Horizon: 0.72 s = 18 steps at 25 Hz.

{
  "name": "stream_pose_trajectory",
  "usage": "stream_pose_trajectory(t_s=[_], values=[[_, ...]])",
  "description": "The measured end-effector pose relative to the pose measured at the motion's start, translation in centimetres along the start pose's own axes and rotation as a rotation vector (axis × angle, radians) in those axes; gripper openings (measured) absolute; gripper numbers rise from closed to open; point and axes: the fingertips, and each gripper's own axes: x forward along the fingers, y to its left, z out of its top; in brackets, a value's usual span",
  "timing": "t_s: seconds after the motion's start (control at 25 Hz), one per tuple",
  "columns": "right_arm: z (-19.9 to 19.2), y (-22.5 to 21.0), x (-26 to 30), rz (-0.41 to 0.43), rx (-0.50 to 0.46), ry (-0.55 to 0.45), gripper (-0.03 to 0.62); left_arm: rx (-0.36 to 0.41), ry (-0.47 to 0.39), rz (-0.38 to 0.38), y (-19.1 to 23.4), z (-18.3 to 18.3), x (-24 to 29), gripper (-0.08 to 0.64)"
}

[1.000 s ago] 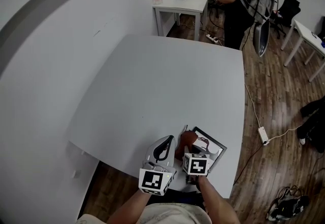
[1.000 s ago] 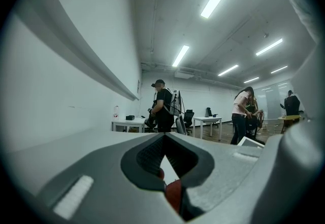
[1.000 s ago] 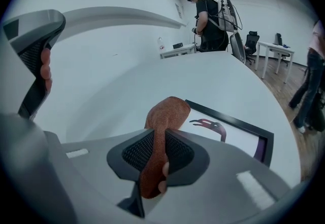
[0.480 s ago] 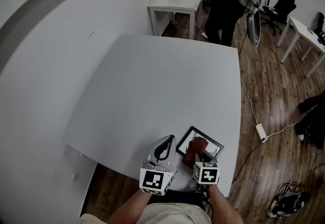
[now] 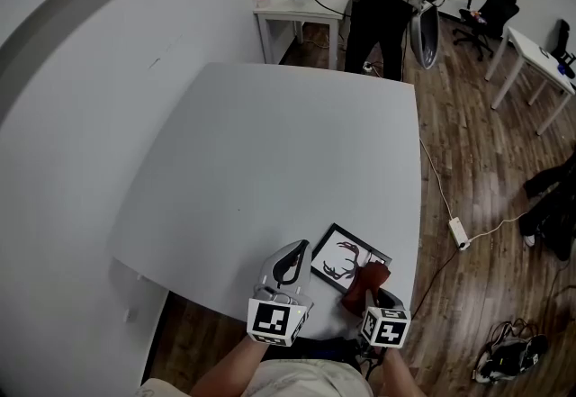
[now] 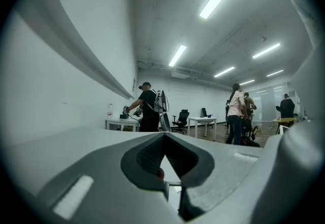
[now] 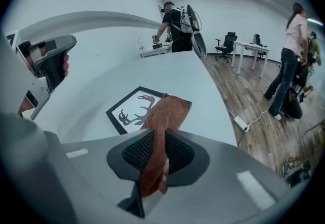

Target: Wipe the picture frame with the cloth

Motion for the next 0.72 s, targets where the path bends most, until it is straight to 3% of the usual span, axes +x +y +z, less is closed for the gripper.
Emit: stream_pose_trajectory(t_s=[0.4, 0.72], values=[[-0.6, -0.9, -1.1, -0.009, 0.039, -0.031, 0.092, -0.008, 0.002, -0.018, -1.0, -0.2, 0.3, 0.001], [5.4, -2.1, -4.1, -0.031, -0.002, -0.228, 0.092, 0.010, -0.013, -0.013, -1.0, 0.5, 0.4, 0.001]])
